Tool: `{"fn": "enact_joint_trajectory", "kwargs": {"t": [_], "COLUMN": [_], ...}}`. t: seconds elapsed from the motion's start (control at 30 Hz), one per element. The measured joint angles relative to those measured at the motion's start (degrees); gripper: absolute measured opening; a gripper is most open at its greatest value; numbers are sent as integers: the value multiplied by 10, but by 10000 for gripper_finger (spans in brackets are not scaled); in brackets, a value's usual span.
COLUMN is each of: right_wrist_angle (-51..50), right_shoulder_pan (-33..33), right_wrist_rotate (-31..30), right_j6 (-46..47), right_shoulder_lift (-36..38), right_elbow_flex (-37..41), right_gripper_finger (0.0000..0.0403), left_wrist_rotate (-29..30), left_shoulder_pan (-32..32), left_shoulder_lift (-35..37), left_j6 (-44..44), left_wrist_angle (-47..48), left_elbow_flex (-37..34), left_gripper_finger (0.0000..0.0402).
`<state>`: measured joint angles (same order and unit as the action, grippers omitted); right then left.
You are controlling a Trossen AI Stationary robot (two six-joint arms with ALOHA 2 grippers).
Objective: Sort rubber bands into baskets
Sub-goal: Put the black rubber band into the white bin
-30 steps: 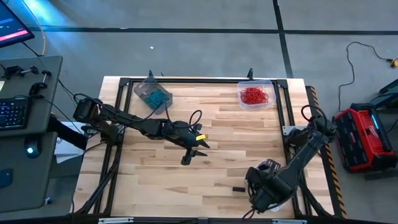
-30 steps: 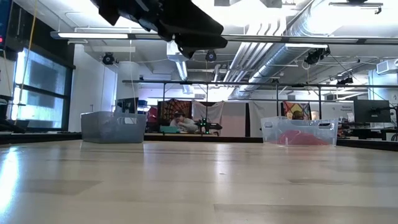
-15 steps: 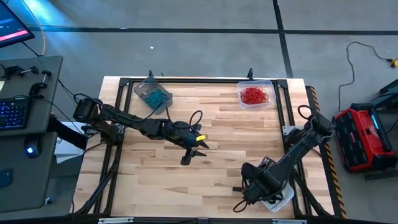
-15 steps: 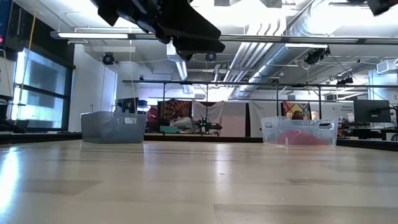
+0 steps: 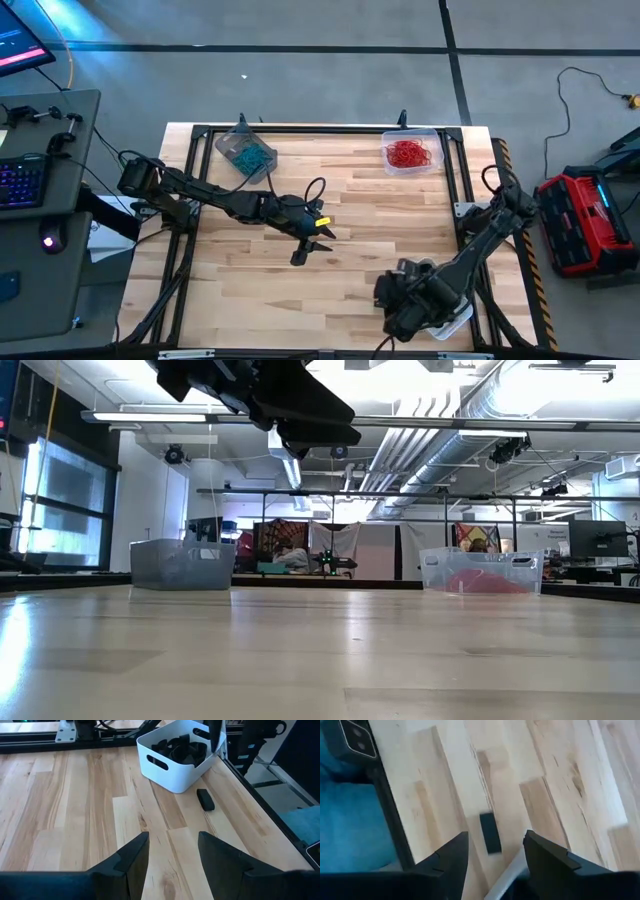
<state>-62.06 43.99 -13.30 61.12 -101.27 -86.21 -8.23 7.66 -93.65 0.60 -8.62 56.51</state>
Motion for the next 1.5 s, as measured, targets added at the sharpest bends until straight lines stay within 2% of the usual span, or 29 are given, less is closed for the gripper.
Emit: {"fn": "enact_joint_trajectory", "kwargs": {"t": [0.37, 0.8, 0.93, 1.2, 1.5], "right_wrist_angle": [32, 42, 51, 63, 88], "right_shoulder_pan": [-25, -39, -43, -42, -43], "right_wrist_rotate": [45, 105, 108, 105, 115], "right_j6": [-135, -175, -180, -176, -189], "right_shoulder_lift": [-102, -172, -173, -173, -173], "right_elbow_flex": [0, 0, 0, 12, 27], "right_gripper_finger": [181, 179, 160, 88, 80], "left_wrist_rotate": [0, 0, 0, 0, 0], "left_shoulder_pan": [0, 0, 0, 0, 0], "left_shoulder_lift": [0, 0, 0, 0, 0], "left_j6": [0, 0, 0, 0, 0], "left_wrist_angle": [12, 29, 30, 30, 31], "left_elbow_flex": [0, 0, 0, 0, 0], "left_gripper_finger": [163, 163, 163, 163, 163]}}
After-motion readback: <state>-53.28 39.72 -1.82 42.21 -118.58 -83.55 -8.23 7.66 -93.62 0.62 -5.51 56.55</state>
